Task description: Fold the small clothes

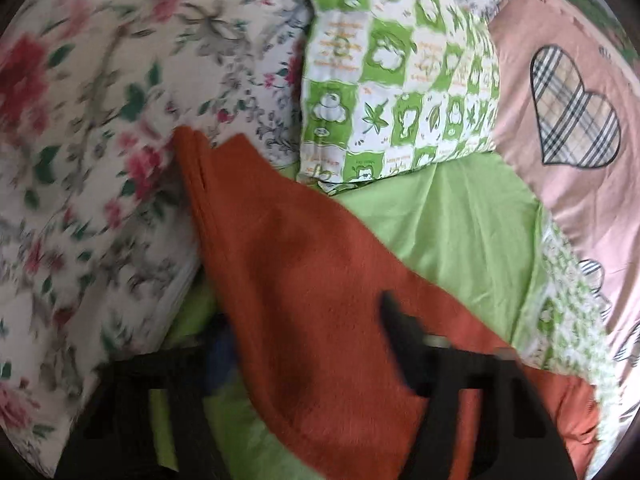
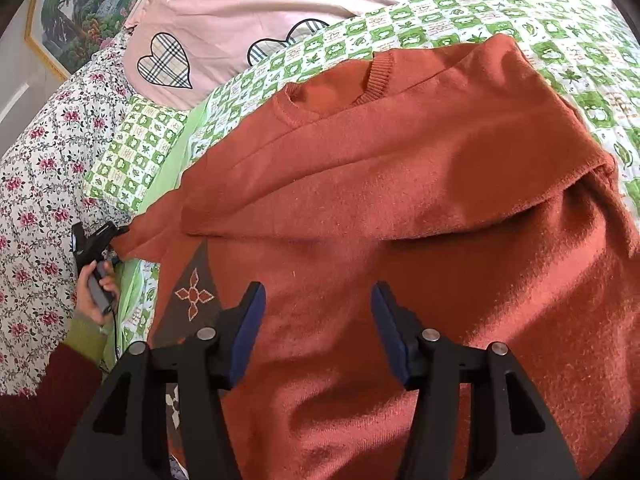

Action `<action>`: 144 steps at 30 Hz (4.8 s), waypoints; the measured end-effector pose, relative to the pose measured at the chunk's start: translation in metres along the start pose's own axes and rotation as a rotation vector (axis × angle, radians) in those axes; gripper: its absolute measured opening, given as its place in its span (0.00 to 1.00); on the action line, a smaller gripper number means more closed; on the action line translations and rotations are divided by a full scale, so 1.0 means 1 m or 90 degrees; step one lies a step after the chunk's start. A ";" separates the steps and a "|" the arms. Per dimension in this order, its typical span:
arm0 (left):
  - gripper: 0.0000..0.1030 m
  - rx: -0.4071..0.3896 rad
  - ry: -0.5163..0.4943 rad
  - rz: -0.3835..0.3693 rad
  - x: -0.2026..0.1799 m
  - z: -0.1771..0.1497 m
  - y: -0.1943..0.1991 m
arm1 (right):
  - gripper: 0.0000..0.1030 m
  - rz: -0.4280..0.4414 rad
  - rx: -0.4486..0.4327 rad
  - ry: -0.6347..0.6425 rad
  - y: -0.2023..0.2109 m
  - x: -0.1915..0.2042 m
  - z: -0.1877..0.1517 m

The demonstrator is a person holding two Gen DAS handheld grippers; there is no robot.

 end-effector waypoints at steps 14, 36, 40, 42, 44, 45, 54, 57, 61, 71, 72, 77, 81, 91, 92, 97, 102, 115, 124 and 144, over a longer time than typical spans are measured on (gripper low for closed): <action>0.06 -0.066 -0.204 -0.229 -0.189 -0.064 0.108 | 0.55 0.016 -0.030 -0.027 0.029 -0.026 -0.001; 0.22 0.094 -0.504 -0.410 -0.478 -0.293 0.099 | 0.55 -0.023 -0.127 -0.099 0.088 -0.085 0.004; 0.64 0.091 -0.518 -0.407 -0.455 -0.298 0.114 | 0.55 -0.020 -0.139 -0.088 0.089 -0.077 0.014; 0.66 0.084 -0.529 -0.417 -0.436 -0.299 0.126 | 0.55 -0.018 -0.141 -0.077 0.085 -0.069 0.018; 0.68 0.088 -0.542 -0.415 -0.414 -0.299 0.137 | 0.55 -0.014 -0.138 -0.055 0.076 -0.054 0.026; 0.68 0.084 -0.548 -0.409 -0.398 -0.299 0.142 | 0.55 -0.013 -0.136 -0.046 0.072 -0.049 0.028; 0.67 0.036 -0.512 -0.200 -0.280 -0.244 0.127 | 0.55 -0.065 -0.119 0.202 0.002 0.056 0.055; 0.67 0.046 -0.489 -0.147 -0.253 -0.232 0.111 | 0.55 -0.086 -0.099 0.297 -0.034 0.085 0.061; 0.67 0.074 -0.436 -0.155 -0.229 -0.228 0.094 | 0.55 -0.137 -0.055 0.367 -0.080 0.096 0.065; 0.65 0.077 -0.388 -0.115 -0.249 -0.208 0.077 | 0.06 -0.080 -0.190 0.115 -0.006 0.027 0.108; 0.62 0.078 -0.372 -0.115 -0.249 -0.206 0.075 | 0.06 -0.077 -0.211 0.069 0.012 0.008 0.109; 0.56 0.093 -0.343 -0.106 -0.253 -0.208 0.070 | 0.06 -0.101 -0.195 -0.043 0.029 -0.065 0.096; 0.46 0.088 -0.353 -0.101 -0.259 -0.213 0.073 | 0.06 -0.084 -0.170 -0.081 0.023 -0.084 0.082; 0.45 0.117 -0.236 -0.162 -0.233 -0.195 0.064 | 0.07 -0.037 -0.201 -0.044 0.030 -0.062 0.095; 0.45 0.118 -0.232 -0.165 -0.232 -0.195 0.065 | 0.07 -0.023 -0.228 -0.020 0.039 -0.054 0.095; 0.47 0.126 -0.262 -0.177 -0.231 -0.199 0.067 | 0.07 -0.086 -0.184 -0.036 0.029 -0.072 0.092; 0.46 0.150 -0.324 -0.261 -0.231 -0.201 0.091 | 0.12 -0.091 -0.146 -0.099 0.019 -0.099 0.073; 0.68 0.195 -0.339 -0.268 -0.304 -0.147 0.008 | 0.22 -0.098 -0.141 -0.088 0.016 -0.092 0.067; 0.10 0.144 -0.325 -0.263 -0.305 -0.134 0.003 | 0.06 -0.117 -0.186 0.011 0.024 -0.065 0.075; 0.45 0.179 -0.365 -0.263 -0.220 -0.229 0.142 | 0.35 -0.124 -0.142 -0.016 0.103 -0.080 -0.011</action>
Point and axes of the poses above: each gripper's, at about its wrist camera, not at the fingertips, and y roughly against the way its jaws point, x to its left, z to its top, the point moved 2 cm from there along -y, roughly the way its jaws point, and after that the axes turned 9 degrees about -y, right-handed, at the moved point
